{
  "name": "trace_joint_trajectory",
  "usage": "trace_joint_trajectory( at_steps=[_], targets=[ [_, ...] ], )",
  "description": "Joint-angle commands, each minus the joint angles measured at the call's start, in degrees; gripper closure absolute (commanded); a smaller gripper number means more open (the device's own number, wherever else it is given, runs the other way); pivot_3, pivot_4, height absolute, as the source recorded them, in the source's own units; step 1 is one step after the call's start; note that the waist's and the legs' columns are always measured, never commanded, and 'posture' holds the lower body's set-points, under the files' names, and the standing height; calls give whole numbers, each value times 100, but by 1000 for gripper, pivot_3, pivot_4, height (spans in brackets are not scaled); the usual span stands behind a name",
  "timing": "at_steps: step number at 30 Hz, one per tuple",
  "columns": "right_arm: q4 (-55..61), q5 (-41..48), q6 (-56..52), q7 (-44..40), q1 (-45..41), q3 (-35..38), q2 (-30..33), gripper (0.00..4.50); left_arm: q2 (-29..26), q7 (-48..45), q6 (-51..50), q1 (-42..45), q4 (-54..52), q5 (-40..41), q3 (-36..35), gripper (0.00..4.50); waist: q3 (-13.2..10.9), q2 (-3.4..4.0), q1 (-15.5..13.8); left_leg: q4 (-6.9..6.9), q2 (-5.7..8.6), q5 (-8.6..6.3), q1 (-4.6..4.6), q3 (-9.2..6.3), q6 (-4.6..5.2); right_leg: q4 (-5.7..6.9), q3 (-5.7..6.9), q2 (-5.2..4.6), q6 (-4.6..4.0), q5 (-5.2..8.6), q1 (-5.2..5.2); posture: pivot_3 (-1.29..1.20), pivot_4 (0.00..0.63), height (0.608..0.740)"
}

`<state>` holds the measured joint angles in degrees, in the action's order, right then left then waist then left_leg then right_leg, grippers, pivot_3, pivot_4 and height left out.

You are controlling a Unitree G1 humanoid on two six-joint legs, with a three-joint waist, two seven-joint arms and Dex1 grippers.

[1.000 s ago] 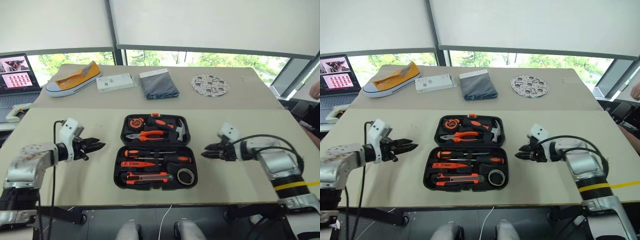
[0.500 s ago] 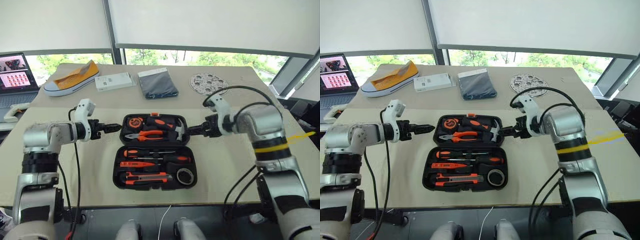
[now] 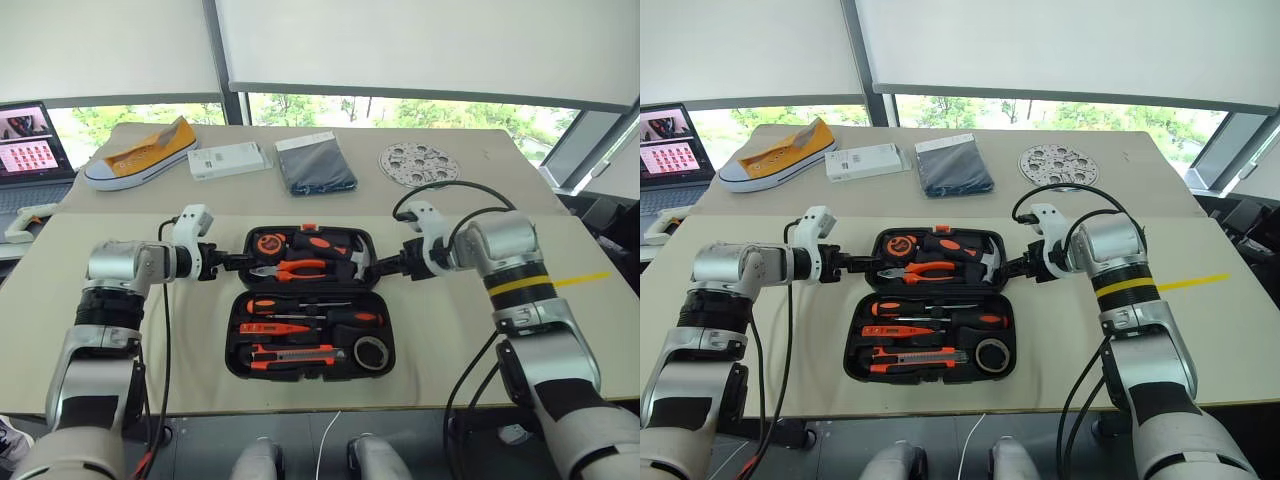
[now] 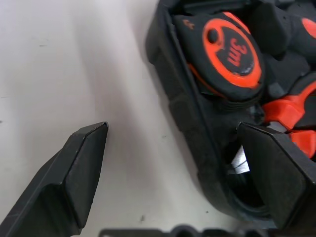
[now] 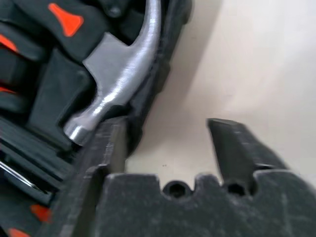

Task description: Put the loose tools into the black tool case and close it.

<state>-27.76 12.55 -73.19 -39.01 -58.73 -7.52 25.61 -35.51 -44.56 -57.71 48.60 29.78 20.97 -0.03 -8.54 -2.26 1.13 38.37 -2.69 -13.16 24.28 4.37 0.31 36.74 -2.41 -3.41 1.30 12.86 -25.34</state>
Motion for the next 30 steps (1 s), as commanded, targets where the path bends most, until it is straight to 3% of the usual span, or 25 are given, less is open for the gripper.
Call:
trace_joint_trajectory(
  at_steps=[1, 5, 8, 10, 15, 20, 23, 27, 30],
  targets=[
    [-206, -38, -38, 223, -89, 212, 72, 3101, 25, -97, 213, 41, -13, -58, -26, 1225, 0, 0, -20, 7, 0, 0, 0, 0, 0, 0, 0, 0, 0, 0, 1, 0, 150, 740],
    [-254, 39, -103, 246, -53, 269, 45, 4408, 117, -115, 226, 35, 17, -14, -150, 2603, 0, 0, -54, 52, 4, 0, 2, -12, 0, -2, 4, -3, 8, -3, 18, 0, 150, 740],
    [-152, 237, 145, 366, 37, 637, -127, 4500, 230, -41, 373, -50, -82, 94, -406, 3655, 0, 0, -45, 63, 10, 5, 0, -21, 7, 2, 1, -5, 15, -9, 24, 0, 150, 740],
    [316, 223, 1265, 258, 304, 721, -166, 4500, 311, -1, 691, -185, -235, 168, -634, 4478, 0, 0, -29, 62, 8, 6, -3, -24, 8, 7, 1, -3, 14, -10, 24, 0, 150, 740],
    [1538, 117, 3634, -219, 1236, 735, -34, 4500, 326, -323, 2763, -1086, -1245, -154, -637, 4478, -1, 1, -7, 58, 8, 13, 0, -29, 2, 15, -3, -1, 11, -14, 15, 0, 150, 740],
    [2073, -388, 5845, -460, 2402, 610, 396, 4500, 300, -233, 4065, -1900, -1669, -317, -859, 4478, -1, 1, -55, 54, 8, 13, 13, -29, 1, 3, -2, -3, 10, -15, 6, 0, 150, 740],
    [2124, -863, 7449, -351, 3126, 539, 643, 4500, 304, -103, 5266, -2493, -1787, -526, -1022, 4478, -1, 1, -49, 52, 8, 12, 9, -28, 2, -6, -2, -6, 10, -14, 15, 0, 150, 740],
    [1445, -1846, 9952, 65, 3730, 306, 1171, 4500, 29, -681, 7356, -3397, -1800, -920, -839, 4478, 0, 2, -23, 51, 6, 12, -12, -19, 3, -2, -10, -5, 9, -13, 24, 0, 150, 740],
    [978, -2411, 11206, 517, 4009, 233, 1503, 4500, -83, -720, 8044, -3900, -1826, -954, -942, 3527, -3, 4, -28, 44, 3, 12, -60, -7, 3, -4, -12, -5, 3, -8, 64, 0, 150, 740]
  ],
)
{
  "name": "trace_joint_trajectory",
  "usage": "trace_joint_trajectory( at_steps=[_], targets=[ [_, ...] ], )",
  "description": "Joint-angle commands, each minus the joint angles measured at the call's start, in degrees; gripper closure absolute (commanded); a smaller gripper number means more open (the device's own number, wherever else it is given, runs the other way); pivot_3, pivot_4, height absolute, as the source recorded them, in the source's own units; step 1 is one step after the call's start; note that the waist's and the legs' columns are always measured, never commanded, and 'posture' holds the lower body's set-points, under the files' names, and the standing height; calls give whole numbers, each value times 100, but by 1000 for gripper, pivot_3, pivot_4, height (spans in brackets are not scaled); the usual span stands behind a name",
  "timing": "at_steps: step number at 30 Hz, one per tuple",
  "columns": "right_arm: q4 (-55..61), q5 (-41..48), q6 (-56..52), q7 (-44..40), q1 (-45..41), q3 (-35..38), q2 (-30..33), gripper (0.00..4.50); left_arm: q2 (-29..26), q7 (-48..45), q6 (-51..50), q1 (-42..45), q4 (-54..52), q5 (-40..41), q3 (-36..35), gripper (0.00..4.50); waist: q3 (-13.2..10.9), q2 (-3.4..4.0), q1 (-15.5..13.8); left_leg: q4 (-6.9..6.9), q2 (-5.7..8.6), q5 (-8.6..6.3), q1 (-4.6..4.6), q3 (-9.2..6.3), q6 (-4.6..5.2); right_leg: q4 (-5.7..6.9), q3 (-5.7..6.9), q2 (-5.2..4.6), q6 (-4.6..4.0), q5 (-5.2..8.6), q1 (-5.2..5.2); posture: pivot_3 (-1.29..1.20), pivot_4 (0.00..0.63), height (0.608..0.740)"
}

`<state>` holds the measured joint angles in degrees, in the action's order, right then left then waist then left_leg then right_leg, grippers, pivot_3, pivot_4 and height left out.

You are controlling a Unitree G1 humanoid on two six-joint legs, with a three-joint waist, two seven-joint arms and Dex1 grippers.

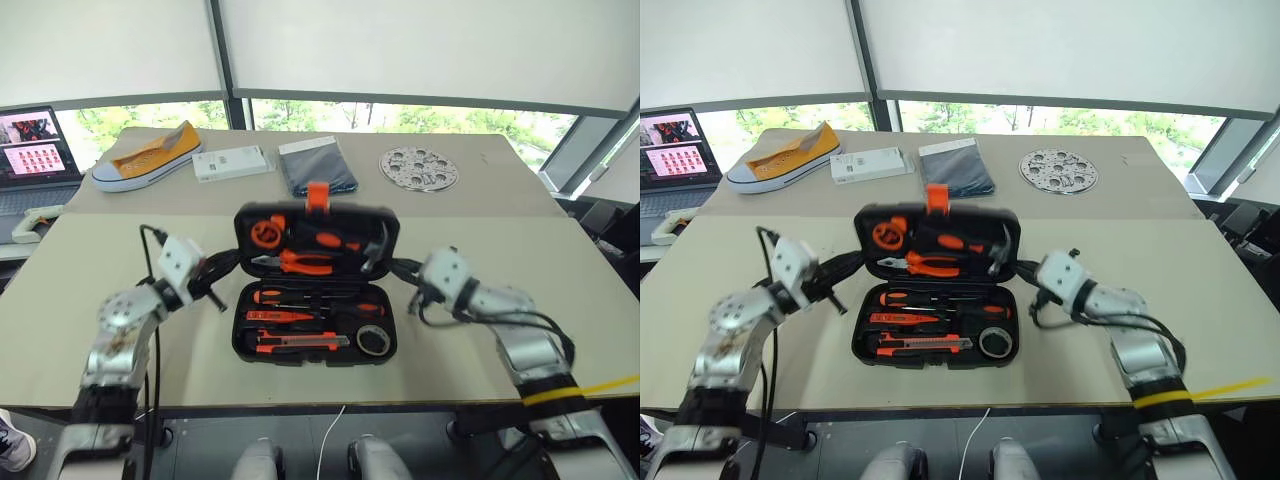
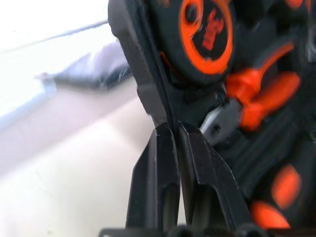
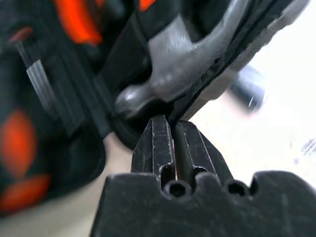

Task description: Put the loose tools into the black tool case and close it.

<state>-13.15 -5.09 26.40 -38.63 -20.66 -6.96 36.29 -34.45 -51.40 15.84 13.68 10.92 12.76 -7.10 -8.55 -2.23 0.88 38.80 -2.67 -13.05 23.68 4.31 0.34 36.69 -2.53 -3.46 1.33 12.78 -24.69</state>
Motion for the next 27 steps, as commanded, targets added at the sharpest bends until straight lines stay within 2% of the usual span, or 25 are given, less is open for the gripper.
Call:
trace_joint_trajectory(
  at_steps=[1, 4, 8, 10, 12, 14, 15, 17, 18, 19, 20, 22, 24, 27],
  targets=[
    [-584, -653, 1460, 474, 326, 165, 517, 4126, -234, -79, 871, -557, 44, -124, -255, 3188, -2, 1, -19, 1, -2, 0, -14, 3, 0, -2, -1, 0, -1, 4, 11, 0, 150, 740],
    [-710, -877, 1943, 792, 724, 214, 735, 3205, -422, -48, 1202, -903, 200, -241, -340, 2143, -6, -11, -104, 3, -10, 0, -46, 4, 0, -18, 6, -7, -19, 29, 51, 0, 150, 740],
    [-653, -709, 2051, 1013, 1500, 650, 1104, 1904, -624, -11, 443, -1006, 576, 38, -558, 772, -5, -11, -84, 3, -19, 1, -45, 24, 1, -27, 1, -6, -31, 25, 47, 0, 150, 740],
    [-489, -210, 1924, 896, 2144, 972, 1298, 1904, -734, -144, 192, -922, 746, 92, -558, 772, -4, -9, -86, 3, -21, 1, -49, 29, 2, -24, -1, -6, -26, 22, 49, 0, 150, 740],
    [-25, 467, 1501, 518, 2755, 1103, 1436, 2374, -776, -221, 16, -713, 834, 67, -454, 689, -3, -10, -108, -5, -20, 1, -52, 29, 2, -25, -2, -7, -16, 25, 53, 0, 150, 740],
    [752, 1290, 869, 188, 3339, 1192, 1477, 3004, -753, -372, -152, -381, 917, 49, -264, 1260, -3, -14, -103, -13, -21, -1, -52, 29, 3, -33, -2, -5, -13, 26, 52, 0, 150, 740],
    [1162, 1570, 671, 71, 3598, 1189, 1495, 3309, -671, -377, -261, -116, 950, 9, -135, 1409, -3, -16, -101, -15, -27, -1, -49, 27, 3, -38, -1, -2, -10, 24, 54, 0, 150, 740],
    [1963, 1970, 36, -137, 4010, 1093, 1526, 4033, -462, -352, -577, 470, 974, -70, 140, 2208, -3, -14, -113, -13, -29, -1, -50, 26, 3, -39, -1, 3, 5, 16, 55, 0, 150, 740],
    [2216, 2068, -205, -199, 4123, 1075, 1531, 4300, -396, -350, -666, 649, 991, -92, 217, 2433, -3, -15, -114, -8, -29, 0, -50, 26, 3, -36, -1, 2, 17, 22, 54, 0, 150, 740],
    [2407, 2117, -386, -269, 4180, 1042, 1526, 4500, -345, -362, -735, 817, 1065, -122, 285, 2922, -3, -15, -118, -1, -29, 0, -50, 27, 4, -37, -1, 3, 19, 23, 56, 0, 150, 740],
    [2627, 2170, -650, -351, 4224, 951, 1538, 4500, -297, -409, -847, 1028, 1202, -200, 406, 3091, -1, -18, -98, 1, -28, 1, -49, 27, 5, -39, -1, 3, 20, 22, 58, 0, 150, 740],
    [3059, 2198, -1141, -464, 4173, 676, 1460, 4500, -122, -444, -882, 1603, 1684, -406, 664, 3815, 2, -25, -56, 4, -26, 2, -51, 33, 7, -46, -11, 3, 20, 19, 61, 0, 150, 740],
    [3459, 2371, -2068, -439, 3896, 298, 1283, 4500, -11, -726, -977, 2196, 2386, -675, 1009, 4474, 2, -29, -42, 6, -25, 2, -49, 33, 7, -48, -10, 6, 20, 19, 56, 0, 150, 740],
    [3626, 2244, -2635, -383, 3373, -19, 945, 4500, 74, -1135, -713, 2671, 3166, -805, 1203, 4474, 1, -31, -2, 5, -24, 3, -42, 31, 8, -47, -10, 14, 21, 17, 47, 0, 150, 740]
  ],
)
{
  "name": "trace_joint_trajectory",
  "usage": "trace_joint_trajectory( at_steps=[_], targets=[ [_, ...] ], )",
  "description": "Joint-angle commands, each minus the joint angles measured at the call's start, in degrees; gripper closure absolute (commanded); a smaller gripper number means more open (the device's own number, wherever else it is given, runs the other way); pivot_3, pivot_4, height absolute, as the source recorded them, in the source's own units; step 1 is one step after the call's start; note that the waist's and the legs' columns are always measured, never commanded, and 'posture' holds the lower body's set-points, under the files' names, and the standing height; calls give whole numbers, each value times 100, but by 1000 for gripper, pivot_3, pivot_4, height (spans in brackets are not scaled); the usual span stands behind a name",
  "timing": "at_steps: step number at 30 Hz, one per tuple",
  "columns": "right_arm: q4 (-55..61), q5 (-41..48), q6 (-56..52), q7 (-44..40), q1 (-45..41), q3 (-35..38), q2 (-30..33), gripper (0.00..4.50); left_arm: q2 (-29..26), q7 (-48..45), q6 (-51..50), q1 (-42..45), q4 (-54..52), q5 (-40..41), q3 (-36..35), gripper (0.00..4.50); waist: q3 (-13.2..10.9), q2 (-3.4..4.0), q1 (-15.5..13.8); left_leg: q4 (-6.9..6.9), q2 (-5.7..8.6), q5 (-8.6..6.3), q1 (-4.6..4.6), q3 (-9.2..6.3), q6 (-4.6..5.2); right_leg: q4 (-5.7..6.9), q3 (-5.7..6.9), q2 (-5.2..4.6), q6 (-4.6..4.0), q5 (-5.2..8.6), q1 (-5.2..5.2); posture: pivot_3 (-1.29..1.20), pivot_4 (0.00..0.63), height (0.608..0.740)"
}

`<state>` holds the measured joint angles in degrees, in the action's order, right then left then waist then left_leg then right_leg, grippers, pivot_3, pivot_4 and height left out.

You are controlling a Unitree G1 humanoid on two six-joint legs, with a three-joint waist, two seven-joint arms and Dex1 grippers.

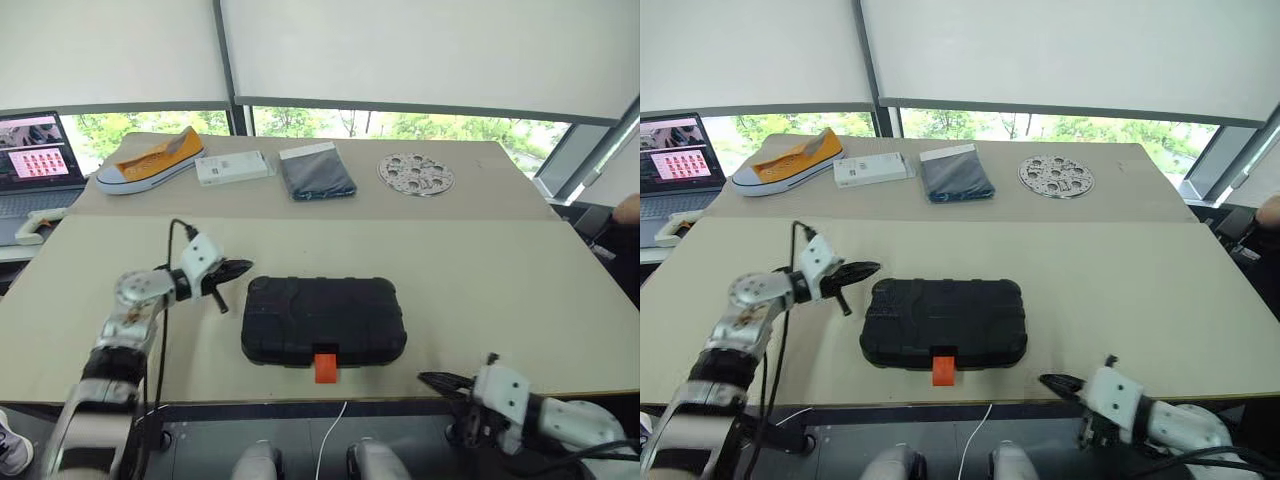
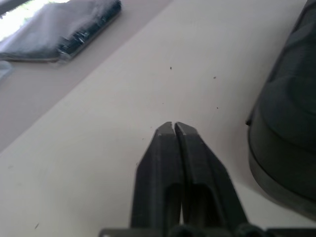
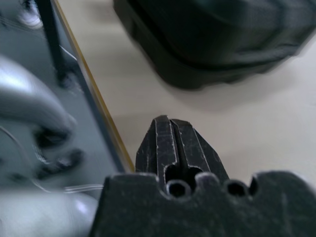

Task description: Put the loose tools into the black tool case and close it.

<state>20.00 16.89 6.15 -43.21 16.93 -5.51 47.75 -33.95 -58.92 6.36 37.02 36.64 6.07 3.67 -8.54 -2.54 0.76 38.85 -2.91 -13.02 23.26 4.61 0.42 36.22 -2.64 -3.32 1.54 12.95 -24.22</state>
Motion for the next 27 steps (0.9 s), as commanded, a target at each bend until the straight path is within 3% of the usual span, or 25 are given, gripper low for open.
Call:
trace_joint_trajectory(
  at_steps=[1, 3, 6, 12, 17, 20, 24, 27],
  targets=[
    [322, -3, -774, 111, -547, -224, -309, 4500, 55, -501, 291, 441, 793, -156, 171, 4474, 0, 0, 18, -1, 1, 0, 1, 0, 0, 0, -1, 1, 9, -5, -1, 0, 150, 740],
    [320, -170, -1300, 142, -848, -426, -408, 4500, 125, -671, 552, 586, 1102, -214, 241, 4474, 0, 0, 20, -4, 1, -3, 6, -1, 3, -4, -1, 1, 21, -12, -5, 0, 150, 740],
    [89, -674, -1201, 19, -1228, -714, -491, 4500, 226, -738, 817, 647, 1296, -216, 226, 4474, -2, -2, -6, -6, 4, -7, 17, -2, 10, -6, -1, 1, -8, -24, -10, 0, 150, 740],
    [-885, -873, -1013, 149, -2198, -460, -964, 4500, 42, -1357, 634, 20, 711, 225, -36, 4474, -5, -6, 23, 4, 7, -8, 39, -8, 11, -12, 4, -2, 0, -29, -18, 0, 150, 740],
    [-1761, -1008, -724, 294, -2877, -335, -1348, 4500, -173, -1236, -218, -861, -462, 808, -531, 4474, -5, -5, 10, -1, 4, -8, 34, -10, 11, -5, 6, -2, -5, -27, -18, 0, 150, 740],
    [-2192, -1105, -583, 306, -3108, -292, -1475, 4500, -213, -852, -1295, -1221, -1105, 1345, -1005, 4474, -7, -3, 9, -1, 3, -8, 34, -12, 11, -2, 6, -2, -7, -26, -20, 0, 150, 740],
    [-2517, -1217, -334, 174, -3199, -286, -1475, 4500, -464, -732, -1642, -1171, -1182, 1620, -1442, 4474, -7, -3, 1, 2, 4, -7, 28, -15, 11, 1, 10, -2, -5, -27, -14, 0, 150, 740],
    [-2630, -897, 300, 217, -3087, 136, -1576, 4500, -383, -1030, -2371, -741, -2083, 2028, -1134, 4474, -9, -2, -40, 1, 6, -7, 29, -18, 11, 0, 13, -3, -5, -26, -12, 0, 150, 740]
  ],
)
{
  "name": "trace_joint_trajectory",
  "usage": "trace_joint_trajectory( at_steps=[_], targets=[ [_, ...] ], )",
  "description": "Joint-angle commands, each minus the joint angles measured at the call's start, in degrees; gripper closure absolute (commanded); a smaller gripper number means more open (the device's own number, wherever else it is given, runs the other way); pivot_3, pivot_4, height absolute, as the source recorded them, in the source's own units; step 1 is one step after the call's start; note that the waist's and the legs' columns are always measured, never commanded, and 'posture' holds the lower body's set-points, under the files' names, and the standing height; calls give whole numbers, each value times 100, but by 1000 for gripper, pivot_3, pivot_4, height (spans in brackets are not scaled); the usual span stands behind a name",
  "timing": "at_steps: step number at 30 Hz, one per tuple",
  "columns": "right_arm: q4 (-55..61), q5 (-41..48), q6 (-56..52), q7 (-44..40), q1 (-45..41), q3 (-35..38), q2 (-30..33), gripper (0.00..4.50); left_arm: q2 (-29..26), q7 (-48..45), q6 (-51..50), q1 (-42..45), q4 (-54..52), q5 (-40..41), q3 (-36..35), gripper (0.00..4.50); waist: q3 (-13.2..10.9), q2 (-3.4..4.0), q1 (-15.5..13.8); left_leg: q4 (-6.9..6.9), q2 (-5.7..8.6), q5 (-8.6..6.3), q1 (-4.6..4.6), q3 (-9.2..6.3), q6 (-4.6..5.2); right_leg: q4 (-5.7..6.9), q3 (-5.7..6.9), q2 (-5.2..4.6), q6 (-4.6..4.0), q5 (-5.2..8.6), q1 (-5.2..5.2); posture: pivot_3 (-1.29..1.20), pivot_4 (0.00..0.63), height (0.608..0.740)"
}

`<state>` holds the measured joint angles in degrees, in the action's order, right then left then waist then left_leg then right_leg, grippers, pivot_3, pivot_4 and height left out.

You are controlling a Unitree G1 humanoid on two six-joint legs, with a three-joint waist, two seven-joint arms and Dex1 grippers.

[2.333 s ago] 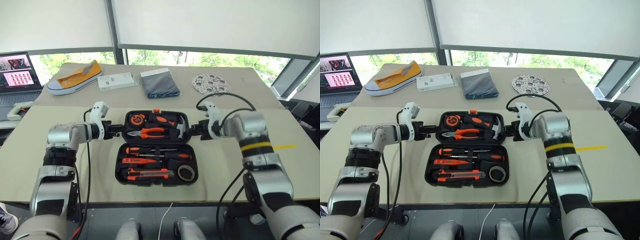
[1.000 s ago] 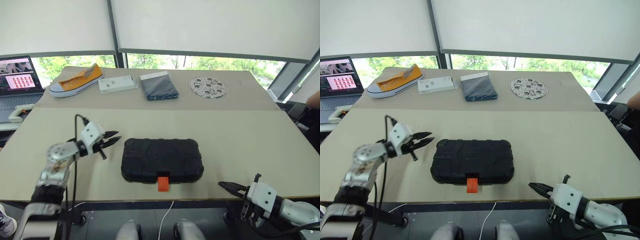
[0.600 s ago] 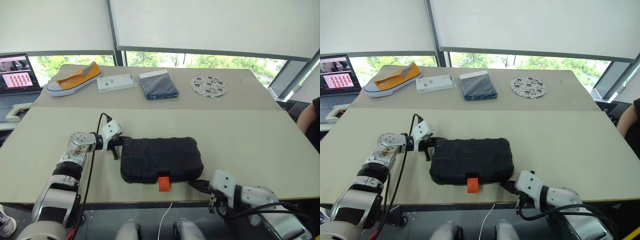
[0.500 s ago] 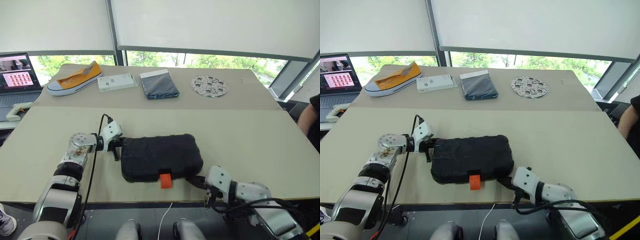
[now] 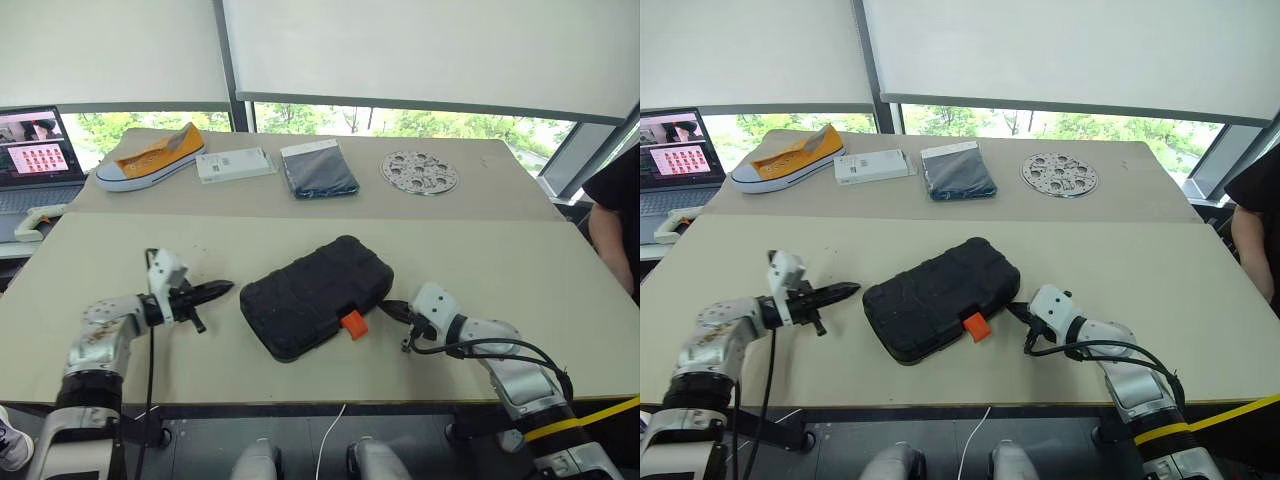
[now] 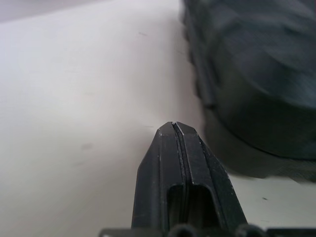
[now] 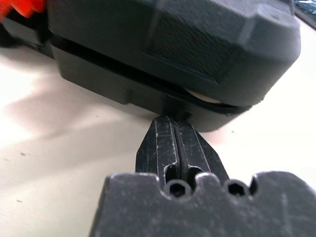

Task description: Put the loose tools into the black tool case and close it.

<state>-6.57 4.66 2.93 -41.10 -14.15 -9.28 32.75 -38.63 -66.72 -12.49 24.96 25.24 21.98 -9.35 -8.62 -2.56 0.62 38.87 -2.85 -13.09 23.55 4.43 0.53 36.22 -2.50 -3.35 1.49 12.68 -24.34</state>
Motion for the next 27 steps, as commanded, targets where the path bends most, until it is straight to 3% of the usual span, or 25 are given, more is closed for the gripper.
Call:
trace_joint_trajectory(
  at_steps=[1, 5, 8, 13, 16, 27],
  targets=[
    [8, 521, 711, -66, 54, 631, -132, 4500, 155, -314, -607, 558, -1154, 518, 270, 4474, -1, 0, -67, 1, 2, 0, 3, -1, 0, -1, 2, -1, 1, 0, 1, 0, 150, 740],
    [383, 878, 548, -171, 483, 935, -159, 4500, 499, -553, -712, 931, -1538, 123, 1206, 4474, 2, 6, -100, 7, 10, 0, 5, 5, 0, -14, -8, -6, 16, -9, 11, 0, 150, 740],
    [900, 1187, 559, -350, 893, 1050, -198, 4500, 1042, -301, -158, 1334, -893, -566, 1867, 4474, 3, 7, -93, 0, 12, -2, -4, 6, 2, -14, -12, -3, 15, -7, 15, 0, 150, 740],
    [1654, 1471, 302, -636, 1158, 916, -181, 4500, 1466, 123, 364, 1574, 42, -1692, 2747, 4474, 15, 27, -23, 2, 10, -1, -21, -3, 3, -9, -16, 7, 10, -5, 25, 0, 150, 740],
    [1910, 1345, 164, -772, 1219, 673, -178, 4500, 1552, 22, 309, 1459, 57, -1808, 2913, 4474, 49, 49, -1, 3, 11, -1, -44, -2, 2, -8, -24, 6, 54, 16, 45, 0, 150, 740],
    [1352, 574, 172, -610, 1095, 67, -356, 4500, 1505, -179, 359, 1073, -382, -1727, 2868, 4474, 98, 81, 8, -12, 10, -4, -123, 0, 2, -15, -22, -3, 10, 56, 120, 0, 150, 740]
  ],
)
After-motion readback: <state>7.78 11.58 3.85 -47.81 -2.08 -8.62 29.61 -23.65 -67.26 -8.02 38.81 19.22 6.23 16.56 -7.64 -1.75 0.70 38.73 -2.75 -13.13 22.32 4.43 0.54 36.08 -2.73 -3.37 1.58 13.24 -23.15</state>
